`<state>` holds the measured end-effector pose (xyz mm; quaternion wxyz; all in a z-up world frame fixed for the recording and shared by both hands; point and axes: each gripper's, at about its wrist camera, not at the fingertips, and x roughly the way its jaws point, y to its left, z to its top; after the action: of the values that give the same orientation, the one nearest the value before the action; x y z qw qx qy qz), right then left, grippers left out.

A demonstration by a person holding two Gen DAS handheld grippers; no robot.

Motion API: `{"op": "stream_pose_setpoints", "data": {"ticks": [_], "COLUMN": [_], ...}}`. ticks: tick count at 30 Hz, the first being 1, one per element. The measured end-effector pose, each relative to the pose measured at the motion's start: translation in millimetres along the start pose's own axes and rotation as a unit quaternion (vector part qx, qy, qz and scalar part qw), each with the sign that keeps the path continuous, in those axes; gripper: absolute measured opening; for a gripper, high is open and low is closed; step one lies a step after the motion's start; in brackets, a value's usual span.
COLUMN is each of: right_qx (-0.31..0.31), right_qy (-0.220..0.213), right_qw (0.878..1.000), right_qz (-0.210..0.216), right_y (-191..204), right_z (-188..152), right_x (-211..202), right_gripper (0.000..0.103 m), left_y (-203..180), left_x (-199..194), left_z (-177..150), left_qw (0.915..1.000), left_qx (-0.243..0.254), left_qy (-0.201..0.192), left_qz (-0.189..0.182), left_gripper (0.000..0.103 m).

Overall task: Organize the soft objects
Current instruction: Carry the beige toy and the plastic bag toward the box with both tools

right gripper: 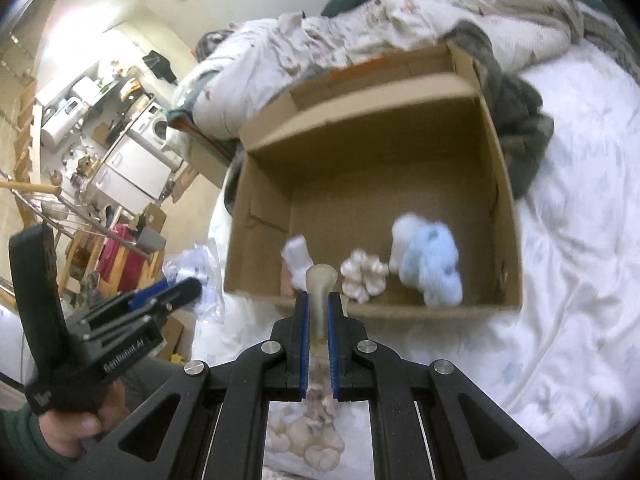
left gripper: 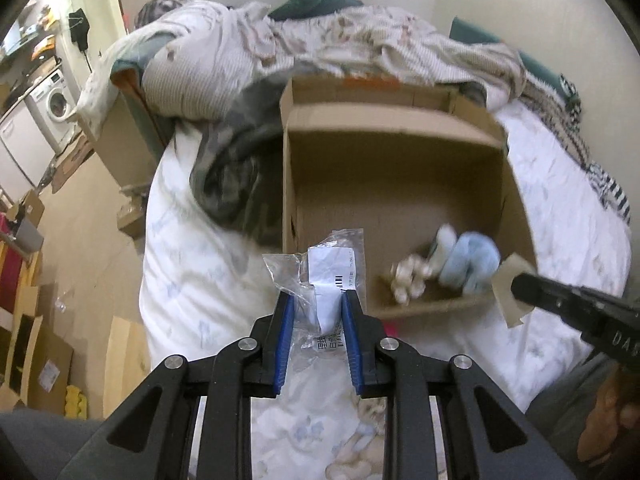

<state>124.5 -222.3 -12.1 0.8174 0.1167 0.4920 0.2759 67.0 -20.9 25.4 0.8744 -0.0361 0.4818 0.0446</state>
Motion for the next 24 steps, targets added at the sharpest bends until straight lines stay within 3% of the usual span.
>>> {"op": "stream_pose_setpoints", "data": {"ticks": [7,13,17,21,24], "right_qx": [-0.009,-0.002,0.011,0.027,0.029], "right_qy": [-0.035,-0.061,-0.047,-0.026,-0.013], "right_qw": [0.999,0.998,0.999,0.999,0.999], "right_qz": [-0.006,-0.006,-0.025,-0.028,-0.031], "right_y": [-3.8,-20.0,-32.8,-42.2,-45.8], "right_z": [33.6,45.3,39.6,41.5,44.7], "right_x": [-14.7,-7.2,13.6,28.2,38.7], "right_gripper": [0.010,0.010,0.010,0.010,0.010], "left_y": [-0.8,-10.2,-10.4,-5.3,-7.3], "left_x": [2.7,23.6,50.7,79.2,84.7], "left_z": [45.3,59.8,49.1,43.1,46.3], "left_qw": [0.9998,0.9994,0.9995,0.9999,0.9999], "left_qx": [0.001,0.017,0.022,-0.006,-0.005], "left_qy": [-0.021,-0.030,-0.023,0.014,0.014], "left_qz": [-0.004,0.004,0.002,0.003,-0.001], "left_gripper": [0.022,0.022,0.022,0.022,0.022]}}
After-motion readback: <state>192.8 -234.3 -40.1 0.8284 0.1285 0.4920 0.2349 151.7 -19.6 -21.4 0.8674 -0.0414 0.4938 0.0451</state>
